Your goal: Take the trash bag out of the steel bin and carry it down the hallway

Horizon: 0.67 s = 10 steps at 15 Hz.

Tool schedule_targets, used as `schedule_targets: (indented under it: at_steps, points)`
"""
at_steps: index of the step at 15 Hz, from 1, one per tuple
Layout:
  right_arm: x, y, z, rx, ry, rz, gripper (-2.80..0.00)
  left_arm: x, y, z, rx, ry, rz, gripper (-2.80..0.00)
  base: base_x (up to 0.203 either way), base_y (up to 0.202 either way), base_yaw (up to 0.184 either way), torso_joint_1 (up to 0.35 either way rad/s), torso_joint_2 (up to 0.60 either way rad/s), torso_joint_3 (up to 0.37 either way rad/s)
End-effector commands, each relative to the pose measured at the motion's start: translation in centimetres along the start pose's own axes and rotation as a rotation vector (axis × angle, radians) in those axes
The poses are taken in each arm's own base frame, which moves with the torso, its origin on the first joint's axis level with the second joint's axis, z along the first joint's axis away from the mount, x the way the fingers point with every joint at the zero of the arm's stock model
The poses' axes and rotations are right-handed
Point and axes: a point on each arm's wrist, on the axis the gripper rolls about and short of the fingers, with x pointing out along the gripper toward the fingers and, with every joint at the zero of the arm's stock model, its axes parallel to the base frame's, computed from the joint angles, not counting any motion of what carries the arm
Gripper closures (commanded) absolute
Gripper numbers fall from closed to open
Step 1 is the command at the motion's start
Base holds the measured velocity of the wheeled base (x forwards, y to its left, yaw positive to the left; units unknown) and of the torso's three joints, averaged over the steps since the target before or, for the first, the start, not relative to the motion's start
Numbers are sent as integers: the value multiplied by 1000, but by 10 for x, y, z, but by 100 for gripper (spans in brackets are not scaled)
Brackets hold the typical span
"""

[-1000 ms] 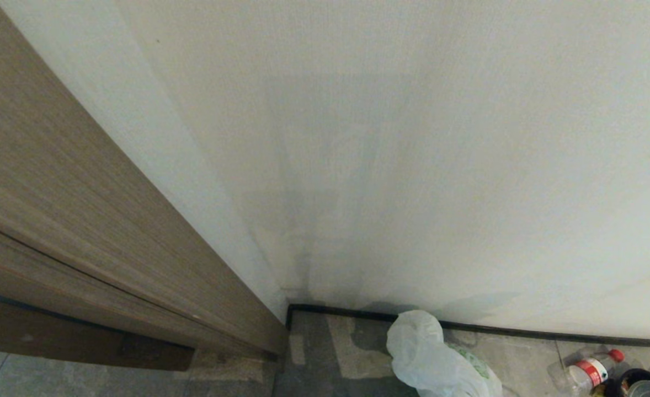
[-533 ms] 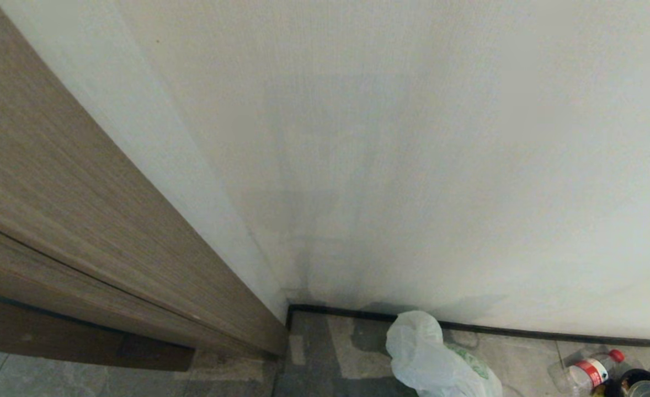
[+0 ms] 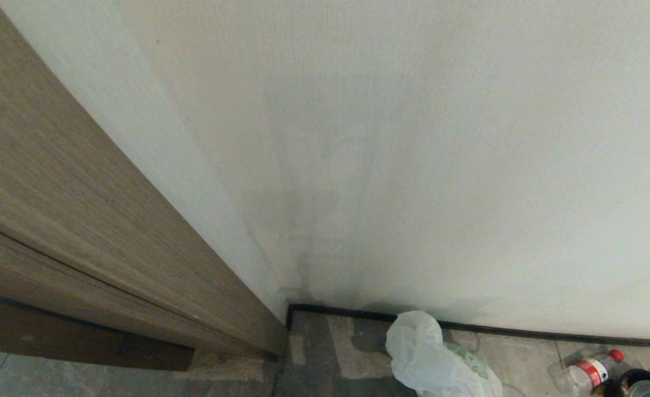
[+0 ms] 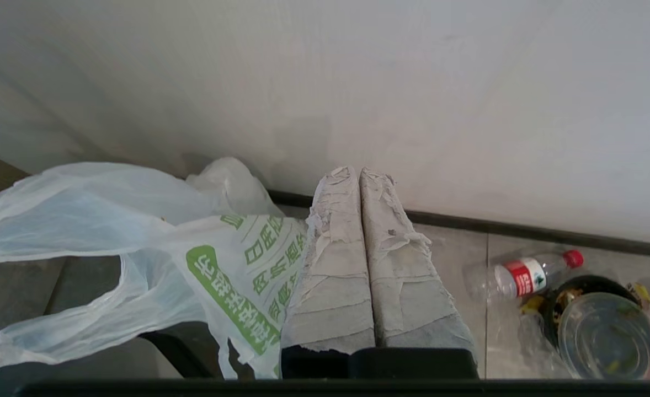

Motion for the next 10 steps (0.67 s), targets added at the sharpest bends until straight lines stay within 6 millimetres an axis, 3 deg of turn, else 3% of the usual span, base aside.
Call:
schedule_targets:
  at_steps: [1,10]
  points:
    - [-1,0,-1,-8,-5,5,0,0,0,0,0,-2,0,0,0,0,0,0,0,0]
    - [-1,0,0,5,-9,-1,0,0,0,0,3,-2,0,0,0,0,0,0,0,0]
